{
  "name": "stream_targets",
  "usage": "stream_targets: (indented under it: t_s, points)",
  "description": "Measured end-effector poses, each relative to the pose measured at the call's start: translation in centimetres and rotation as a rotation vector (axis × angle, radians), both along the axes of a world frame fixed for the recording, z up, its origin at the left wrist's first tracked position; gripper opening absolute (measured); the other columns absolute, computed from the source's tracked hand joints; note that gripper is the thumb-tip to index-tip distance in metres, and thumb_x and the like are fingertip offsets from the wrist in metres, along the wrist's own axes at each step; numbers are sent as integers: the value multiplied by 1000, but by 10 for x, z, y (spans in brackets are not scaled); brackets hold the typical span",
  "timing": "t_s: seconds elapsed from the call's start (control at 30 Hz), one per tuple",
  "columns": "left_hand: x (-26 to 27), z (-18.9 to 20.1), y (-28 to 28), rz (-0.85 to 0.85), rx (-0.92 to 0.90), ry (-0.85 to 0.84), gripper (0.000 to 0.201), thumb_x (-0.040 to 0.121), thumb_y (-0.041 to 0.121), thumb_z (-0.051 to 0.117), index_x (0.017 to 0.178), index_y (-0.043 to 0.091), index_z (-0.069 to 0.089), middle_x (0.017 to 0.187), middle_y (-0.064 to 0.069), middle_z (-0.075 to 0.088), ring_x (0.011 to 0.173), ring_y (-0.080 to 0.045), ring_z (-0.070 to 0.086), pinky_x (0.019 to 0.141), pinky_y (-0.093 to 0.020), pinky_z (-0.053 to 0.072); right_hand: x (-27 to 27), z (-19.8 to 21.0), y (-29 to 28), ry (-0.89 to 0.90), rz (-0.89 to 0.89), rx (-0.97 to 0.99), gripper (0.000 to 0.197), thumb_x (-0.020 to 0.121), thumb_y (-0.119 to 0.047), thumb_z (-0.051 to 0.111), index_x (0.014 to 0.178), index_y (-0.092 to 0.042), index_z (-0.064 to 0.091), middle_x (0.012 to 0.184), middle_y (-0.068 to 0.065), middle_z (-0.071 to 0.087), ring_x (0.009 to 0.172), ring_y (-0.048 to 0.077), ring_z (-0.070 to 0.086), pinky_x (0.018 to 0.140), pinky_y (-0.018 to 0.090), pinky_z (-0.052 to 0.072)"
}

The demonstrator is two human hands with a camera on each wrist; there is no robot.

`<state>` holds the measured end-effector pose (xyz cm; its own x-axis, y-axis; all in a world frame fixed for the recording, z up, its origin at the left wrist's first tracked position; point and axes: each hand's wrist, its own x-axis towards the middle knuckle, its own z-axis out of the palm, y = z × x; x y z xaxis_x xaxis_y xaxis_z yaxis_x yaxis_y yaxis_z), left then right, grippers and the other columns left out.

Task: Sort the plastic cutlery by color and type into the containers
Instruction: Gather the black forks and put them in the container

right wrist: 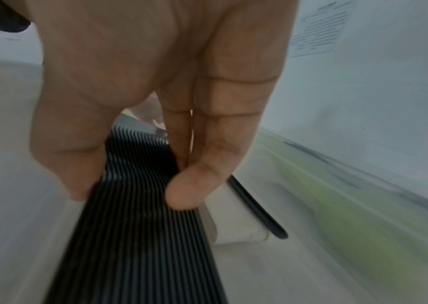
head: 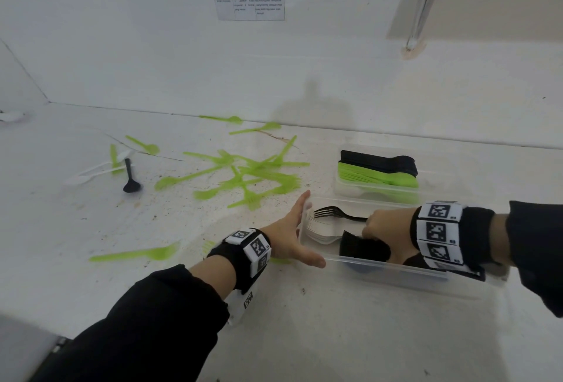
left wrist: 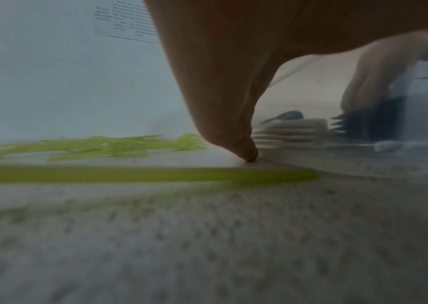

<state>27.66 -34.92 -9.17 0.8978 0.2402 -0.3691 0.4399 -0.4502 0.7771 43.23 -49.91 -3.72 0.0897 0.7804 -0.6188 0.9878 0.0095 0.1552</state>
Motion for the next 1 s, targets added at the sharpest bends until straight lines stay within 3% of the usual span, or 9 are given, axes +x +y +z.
stream_targets:
  t_s: [0.2, 0.47, 0.63, 0.83, 1.0]
  points:
    - [0, -1, 1, -3, -7, 2, 131, 69, 27, 83, 144, 36, -24, 158, 12, 1, 142, -6, 12, 106, -19, 17, 3, 7, -4, 95, -45, 15, 43, 83, -38, 63, 117, -12, 57, 118, 7, 55, 108, 23, 52, 88, 27, 43]
    - [1, 0, 1, 1, -33, 4, 132, 68, 23, 83, 144, 36, -24, 158, 8, 3, 137, -2, 18, 106, -19, 19, -15, 11, 25, 126, 4, 23, 50, 85, -35, 62, 127, -11, 52, 122, 10, 50, 111, 25, 50, 90, 32, 43]
    - [1, 1, 1, -7, -27, 20, 133, 67, 26, 84, 143, 38, -24, 158, 7, 1, 142, -10, 16, 109, -23, 20, -25, 7, 34, 71, 32, 80, 52, 85, -40, 60, 127, -10, 50, 124, 9, 51, 114, 24, 50, 91, 31, 42]
    - [1, 0, 2, -8, -58, 3, 130, 71, 17, 81, 145, 30, -25, 155, 9, 12, 124, 5, 21, 101, -14, 20, -24, 5, 23, 19, -13, 152, 54, 82, -42, 63, 124, -12, 49, 124, 8, 50, 112, 23, 52, 90, 31, 44]
    - [1, -2, 2, 7, -66, 7, 137, 61, 30, 86, 143, 39, -24, 158, 8, 3, 139, -5, 17, 113, -27, 20, -16, 13, 15, 104, -74, 129, 49, 82, -38, 63, 124, -16, 50, 118, 5, 56, 108, 21, 54, 90, 28, 43]
